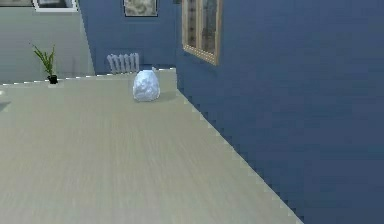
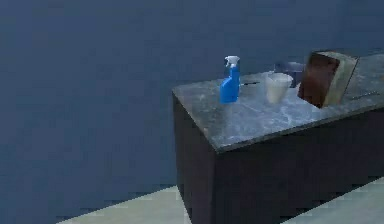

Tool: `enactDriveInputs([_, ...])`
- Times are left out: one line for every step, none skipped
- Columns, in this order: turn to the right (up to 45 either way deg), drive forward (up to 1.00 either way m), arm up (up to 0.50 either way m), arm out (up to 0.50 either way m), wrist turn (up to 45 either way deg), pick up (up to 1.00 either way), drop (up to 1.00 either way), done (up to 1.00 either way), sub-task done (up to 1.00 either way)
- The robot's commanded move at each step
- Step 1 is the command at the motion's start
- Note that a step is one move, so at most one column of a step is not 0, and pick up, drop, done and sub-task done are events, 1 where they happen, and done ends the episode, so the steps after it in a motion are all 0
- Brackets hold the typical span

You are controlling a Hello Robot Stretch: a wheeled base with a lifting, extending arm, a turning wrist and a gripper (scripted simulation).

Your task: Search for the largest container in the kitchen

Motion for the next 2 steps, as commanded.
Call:
enactDriveInputs([39.0,0.00,0.00,0.00,0.0,0.00,0.00,0.00,0.00])
enactDriveInputs([0.0,0.10,0.00,0.00,0.0,0.00,0.00,0.00,0.00])
